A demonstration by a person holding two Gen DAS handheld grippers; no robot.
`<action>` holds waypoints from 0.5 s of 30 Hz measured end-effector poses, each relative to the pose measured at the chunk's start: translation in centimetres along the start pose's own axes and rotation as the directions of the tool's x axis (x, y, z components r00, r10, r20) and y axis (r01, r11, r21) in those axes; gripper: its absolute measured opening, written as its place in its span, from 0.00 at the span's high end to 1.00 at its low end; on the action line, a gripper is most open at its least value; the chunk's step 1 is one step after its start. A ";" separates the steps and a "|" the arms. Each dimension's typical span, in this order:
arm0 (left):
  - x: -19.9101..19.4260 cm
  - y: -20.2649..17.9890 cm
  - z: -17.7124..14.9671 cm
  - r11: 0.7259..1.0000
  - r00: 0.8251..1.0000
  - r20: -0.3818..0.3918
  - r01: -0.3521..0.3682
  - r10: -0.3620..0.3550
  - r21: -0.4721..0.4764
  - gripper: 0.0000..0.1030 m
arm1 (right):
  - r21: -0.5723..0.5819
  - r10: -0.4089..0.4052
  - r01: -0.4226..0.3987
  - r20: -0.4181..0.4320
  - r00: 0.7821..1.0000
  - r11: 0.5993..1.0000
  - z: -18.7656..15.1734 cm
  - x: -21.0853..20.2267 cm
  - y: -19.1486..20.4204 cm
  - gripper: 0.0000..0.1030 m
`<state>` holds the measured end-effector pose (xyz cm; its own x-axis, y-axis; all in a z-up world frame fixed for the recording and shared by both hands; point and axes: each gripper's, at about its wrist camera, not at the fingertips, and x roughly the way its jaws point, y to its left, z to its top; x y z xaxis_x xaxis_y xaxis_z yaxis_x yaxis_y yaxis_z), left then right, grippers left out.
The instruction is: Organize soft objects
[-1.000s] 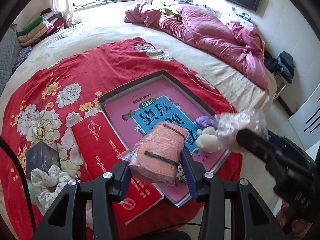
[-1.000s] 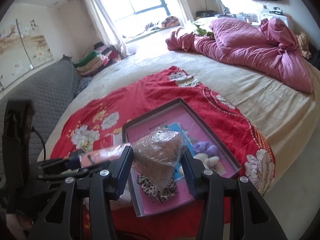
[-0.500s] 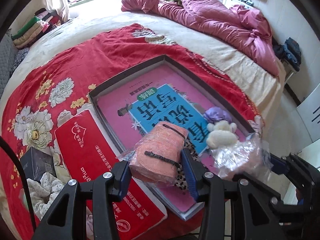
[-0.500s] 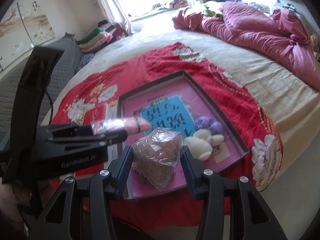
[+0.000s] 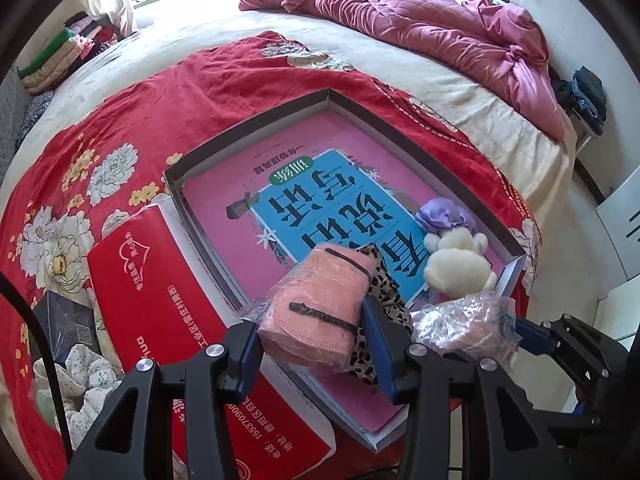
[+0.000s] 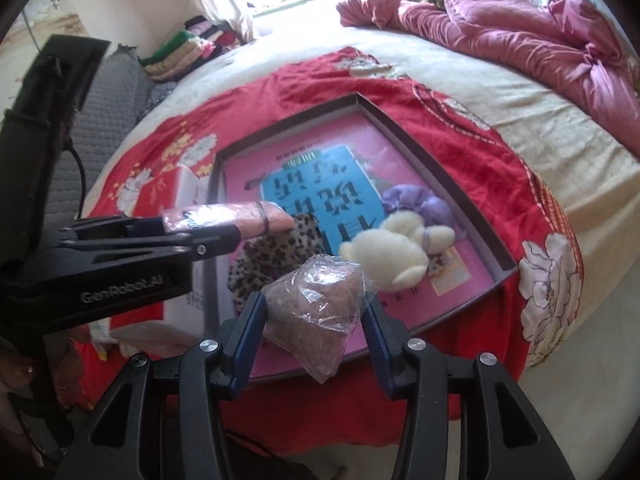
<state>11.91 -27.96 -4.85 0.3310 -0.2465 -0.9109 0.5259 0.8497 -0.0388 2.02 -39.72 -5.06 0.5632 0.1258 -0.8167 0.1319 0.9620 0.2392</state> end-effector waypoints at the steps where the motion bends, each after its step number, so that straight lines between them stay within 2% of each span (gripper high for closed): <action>1: 0.1 0.0 -0.1 1.000 1.000 -0.002 -0.003 0.003 0.003 0.54 | 0.001 -0.004 0.004 0.002 1.000 1.000 0.0 0.0 0.0 0.52; 15: 0.7 0.0 -0.1 1.000 1.000 -0.013 0.012 -0.012 0.005 0.54 | 0.036 -0.112 0.111 0.045 0.993 0.993 0.2 2.5 -1.3 0.52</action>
<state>12.09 -28.11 -5.56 0.3146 -0.2510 -0.9154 0.5342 0.8440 -0.0478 3.38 -40.70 -7.31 0.5810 0.0061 -0.8139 0.2231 0.9605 0.1665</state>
